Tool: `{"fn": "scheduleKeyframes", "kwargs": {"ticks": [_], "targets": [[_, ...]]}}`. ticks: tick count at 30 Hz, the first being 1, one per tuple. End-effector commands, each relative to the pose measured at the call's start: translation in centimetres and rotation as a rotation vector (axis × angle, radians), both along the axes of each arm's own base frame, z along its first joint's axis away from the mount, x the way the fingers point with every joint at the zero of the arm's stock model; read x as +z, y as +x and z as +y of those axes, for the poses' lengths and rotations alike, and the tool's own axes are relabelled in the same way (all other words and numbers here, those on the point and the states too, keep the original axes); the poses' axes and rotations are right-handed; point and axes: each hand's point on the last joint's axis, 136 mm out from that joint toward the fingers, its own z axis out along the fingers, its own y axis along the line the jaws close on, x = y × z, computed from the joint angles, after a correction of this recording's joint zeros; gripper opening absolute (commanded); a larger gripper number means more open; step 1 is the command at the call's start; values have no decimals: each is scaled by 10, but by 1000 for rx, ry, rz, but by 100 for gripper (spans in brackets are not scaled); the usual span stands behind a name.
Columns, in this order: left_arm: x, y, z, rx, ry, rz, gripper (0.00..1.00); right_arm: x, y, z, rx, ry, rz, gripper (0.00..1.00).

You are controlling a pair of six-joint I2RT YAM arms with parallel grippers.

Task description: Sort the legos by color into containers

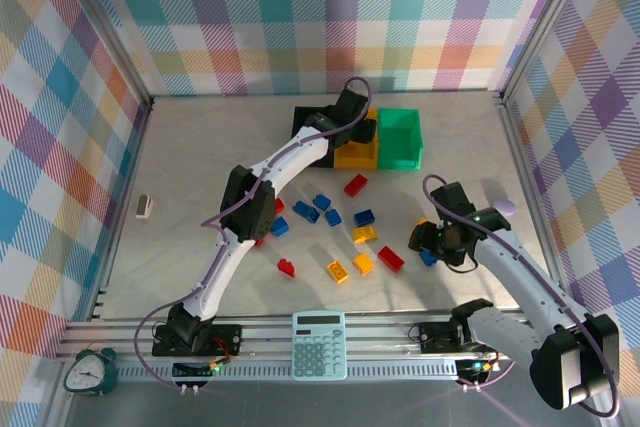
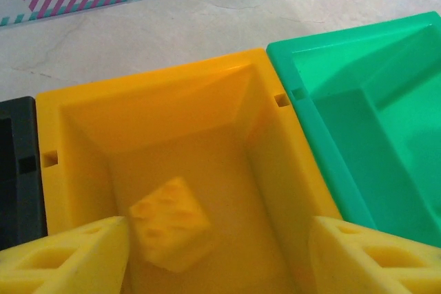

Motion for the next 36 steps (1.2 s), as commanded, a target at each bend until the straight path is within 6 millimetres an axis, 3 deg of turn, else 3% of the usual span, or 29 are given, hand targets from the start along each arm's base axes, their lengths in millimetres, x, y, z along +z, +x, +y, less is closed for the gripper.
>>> {"fn": "scheduleKeyframes", "kwargs": {"ticks": [1, 6, 11, 17, 22, 25, 29, 36], "targets": [[69, -5, 7, -8, -65, -89, 70, -5, -1, -2, -12, -17, 12, 65], [103, -32, 29, 4, -63, -102, 72, -13, -2, -6, -27, -40, 24, 65], [136, -78, 60, -14, -79, -113, 76, -15, -1, -10, -41, -70, 36, 65], [158, -143, 86, -121, -107, -103, 76, -26, -2, -13, -51, -104, 84, 70], [175, -182, 109, -146, -141, -134, 78, -34, 1, -14, -45, -133, 120, 73], [178, -196, 119, -151, -138, -132, 78, -39, 4, -15, -39, -148, 128, 74], [167, -204, 128, -144, -110, -118, 77, -44, 10, -14, -20, -165, 142, 73], [158, -240, 109, -314, -183, 7, 77, -51, 15, -4, 33, -136, 163, 67]]}}
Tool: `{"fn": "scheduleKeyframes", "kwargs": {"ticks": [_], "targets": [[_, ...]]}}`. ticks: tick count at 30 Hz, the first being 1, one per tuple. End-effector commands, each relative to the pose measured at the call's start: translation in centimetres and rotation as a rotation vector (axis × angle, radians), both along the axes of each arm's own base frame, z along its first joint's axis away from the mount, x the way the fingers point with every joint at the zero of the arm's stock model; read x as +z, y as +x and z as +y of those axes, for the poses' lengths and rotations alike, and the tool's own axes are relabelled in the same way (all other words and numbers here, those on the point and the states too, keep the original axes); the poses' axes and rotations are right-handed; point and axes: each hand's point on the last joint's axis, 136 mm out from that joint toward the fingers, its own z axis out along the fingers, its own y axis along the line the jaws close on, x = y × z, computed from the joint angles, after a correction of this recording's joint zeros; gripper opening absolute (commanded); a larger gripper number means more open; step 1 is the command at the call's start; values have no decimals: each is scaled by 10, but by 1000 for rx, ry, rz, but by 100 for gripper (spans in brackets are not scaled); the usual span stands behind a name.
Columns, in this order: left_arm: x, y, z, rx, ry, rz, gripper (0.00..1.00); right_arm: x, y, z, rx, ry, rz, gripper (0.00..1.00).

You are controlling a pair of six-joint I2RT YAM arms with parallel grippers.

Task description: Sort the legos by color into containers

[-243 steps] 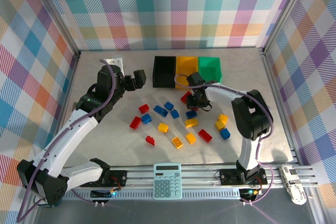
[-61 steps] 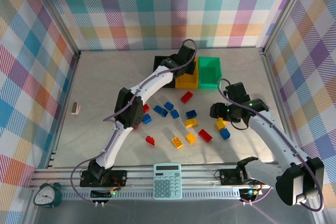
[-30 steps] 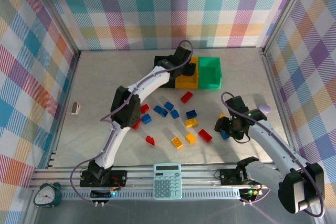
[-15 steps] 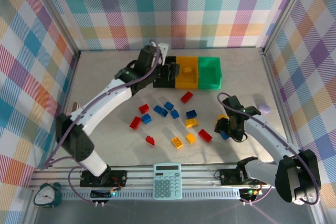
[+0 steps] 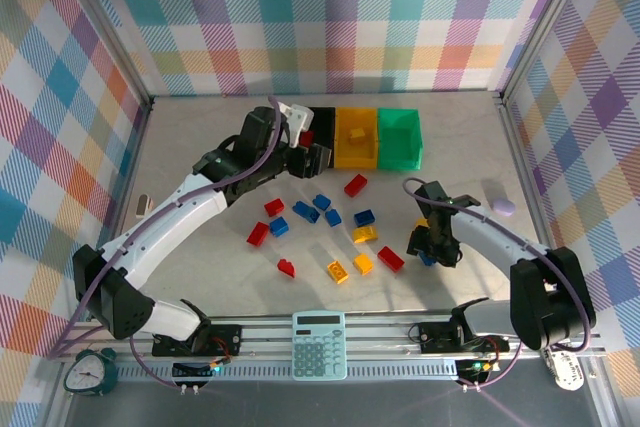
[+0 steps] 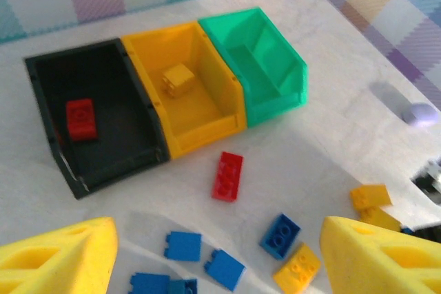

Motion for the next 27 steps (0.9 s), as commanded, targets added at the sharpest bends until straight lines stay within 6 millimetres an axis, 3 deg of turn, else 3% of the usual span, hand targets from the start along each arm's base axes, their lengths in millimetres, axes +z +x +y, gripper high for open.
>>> {"fn": "scheduleKeyframes", "kwargs": {"ticks": [1, 6, 12, 18, 27], "targets": [[0, -32, -10, -148, -53, 61, 77, 7, 8, 11, 41, 42, -29, 66], [9, -72, -24, -333, -157, 87, 77, 8, 7, 28, 51, 126, -21, 62], [18, -88, -17, -356, -170, 58, 77, 13, 12, 50, 49, 223, -39, 59], [17, -99, -17, -393, -166, 78, 77, 18, 9, 38, 61, 147, -43, 57], [21, -102, -15, -397, -164, 72, 77, 6, 16, 35, 84, 94, -23, 52]]}}
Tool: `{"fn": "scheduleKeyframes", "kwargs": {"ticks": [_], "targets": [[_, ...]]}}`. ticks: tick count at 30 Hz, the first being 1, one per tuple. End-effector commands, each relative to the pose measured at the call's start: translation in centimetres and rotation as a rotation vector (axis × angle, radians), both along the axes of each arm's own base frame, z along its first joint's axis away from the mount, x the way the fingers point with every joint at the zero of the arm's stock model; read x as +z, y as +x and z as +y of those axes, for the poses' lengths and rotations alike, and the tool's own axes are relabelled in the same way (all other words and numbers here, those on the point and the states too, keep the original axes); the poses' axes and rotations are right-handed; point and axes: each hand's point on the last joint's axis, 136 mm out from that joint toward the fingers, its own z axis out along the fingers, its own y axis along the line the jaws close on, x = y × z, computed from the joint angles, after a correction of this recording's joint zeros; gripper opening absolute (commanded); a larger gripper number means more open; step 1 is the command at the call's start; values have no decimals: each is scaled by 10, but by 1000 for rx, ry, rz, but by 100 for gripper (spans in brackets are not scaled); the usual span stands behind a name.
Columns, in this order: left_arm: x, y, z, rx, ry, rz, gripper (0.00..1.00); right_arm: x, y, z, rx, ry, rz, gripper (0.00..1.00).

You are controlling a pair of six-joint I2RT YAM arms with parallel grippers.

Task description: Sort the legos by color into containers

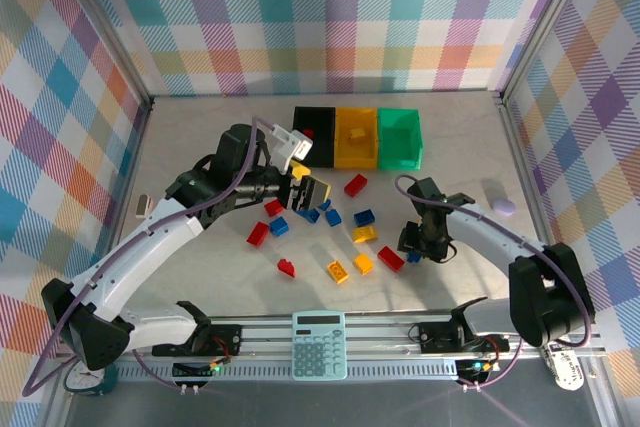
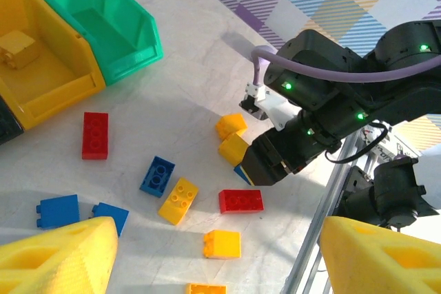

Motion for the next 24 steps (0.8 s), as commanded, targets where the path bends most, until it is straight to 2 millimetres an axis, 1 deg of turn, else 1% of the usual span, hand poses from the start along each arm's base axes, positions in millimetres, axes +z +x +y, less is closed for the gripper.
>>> {"fn": "scheduleKeyframes", "kwargs": {"ticks": [1, 3, 5, 7, 10, 13, 16, 19, 22, 24], "targets": [[6, -12, -1, -44, -10, -14, 77, 2, 8, 1, 22, -29, -6, 50], [7, -13, -1, -49, -12, -14, 77, 0, 10, 2, 28, -32, -2, 44], [7, -13, -1, -46, -11, -15, 77, 0, 12, 4, 37, -27, 0, 36], [7, -14, 0, -47, -9, -12, 77, 1, 11, 4, 42, -28, 1, 31], [5, -14, 1, -44, 0, -15, 77, 6, 10, 5, 50, -24, -3, 27], [6, -15, 2, -48, -4, -30, 77, 19, 9, 6, 60, -12, -19, 25], [8, -16, 1, -51, -19, -37, 77, 39, 12, 8, 69, 5, -60, 23], [8, -15, 1, -44, -19, -32, 77, 63, 24, 14, 89, 33, -129, 22], [8, -13, 3, -30, -16, -33, 77, 88, 46, 23, 130, 50, -203, 22], [8, -10, 6, 1, -7, -33, 76, 107, 69, 32, 161, 58, -264, 22]]}}
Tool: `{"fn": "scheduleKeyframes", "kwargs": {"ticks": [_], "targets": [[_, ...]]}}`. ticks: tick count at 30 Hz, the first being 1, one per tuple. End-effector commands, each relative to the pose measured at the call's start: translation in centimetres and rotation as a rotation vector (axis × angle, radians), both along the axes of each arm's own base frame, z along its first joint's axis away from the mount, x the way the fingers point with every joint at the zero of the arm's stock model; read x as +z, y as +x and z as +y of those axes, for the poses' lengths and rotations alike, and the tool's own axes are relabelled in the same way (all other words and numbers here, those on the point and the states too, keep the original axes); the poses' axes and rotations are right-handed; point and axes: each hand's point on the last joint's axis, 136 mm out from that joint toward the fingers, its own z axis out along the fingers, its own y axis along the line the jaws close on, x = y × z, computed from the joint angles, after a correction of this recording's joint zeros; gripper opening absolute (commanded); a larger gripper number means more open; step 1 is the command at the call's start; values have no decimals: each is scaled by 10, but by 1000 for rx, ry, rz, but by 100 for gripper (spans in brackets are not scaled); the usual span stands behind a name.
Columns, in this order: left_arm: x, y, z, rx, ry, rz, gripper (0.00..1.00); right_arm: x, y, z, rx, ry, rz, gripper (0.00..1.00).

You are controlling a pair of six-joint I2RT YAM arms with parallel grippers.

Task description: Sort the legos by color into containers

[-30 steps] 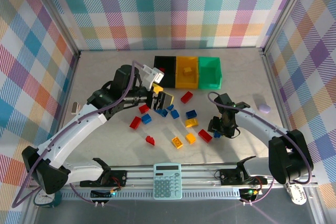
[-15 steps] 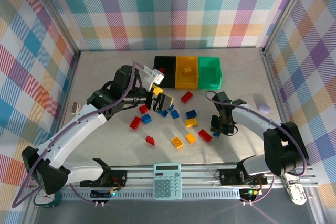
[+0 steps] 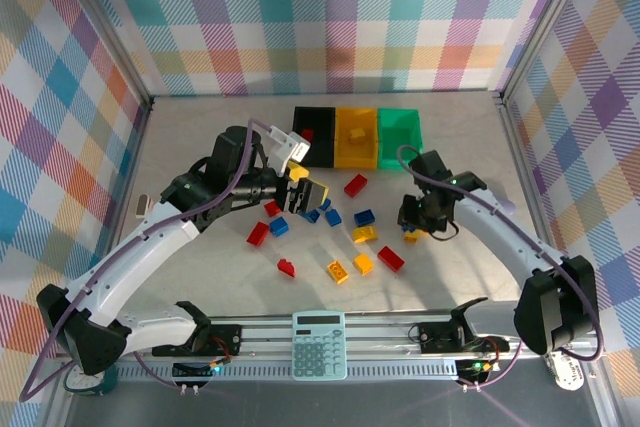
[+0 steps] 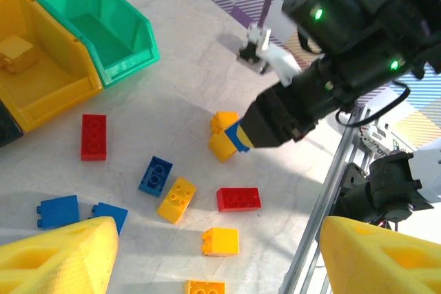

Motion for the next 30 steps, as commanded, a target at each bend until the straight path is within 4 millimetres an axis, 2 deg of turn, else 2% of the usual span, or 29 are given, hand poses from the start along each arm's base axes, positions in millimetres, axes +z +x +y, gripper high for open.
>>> {"fn": "scheduleKeyframes", "kwargs": {"ticks": [1, 5, 8, 13, 17, 20, 24, 27, 30], "targets": [[0, -3, 4, 27, 8, -7, 76, 30, 30, 13, 80, 6, -90, 22], [-18, 6, 12, 103, 43, 19, 75, 55, 83, 24, 110, 12, -202, 21], [-34, 9, 13, 135, 48, 48, 73, 64, 123, 22, 100, 19, -267, 21], [-62, 18, 18, 212, 59, 90, 73, 68, 181, 14, 99, 8, -315, 20], [-78, 23, 20, 256, 66, 129, 74, 57, 223, 3, 93, -9, -324, 24], [-85, 28, 22, 297, 76, 147, 75, 48, 246, 0, 91, -1, -318, 27], [-96, 32, 24, 321, 111, 172, 78, 40, 264, 2, 105, 8, -310, 34], [-106, 36, 27, 351, 149, 196, 78, 38, 272, 4, 116, 5, -299, 46], [-117, 42, 32, 399, 196, 221, 78, 46, 268, 7, 122, 23, -300, 56]]}}
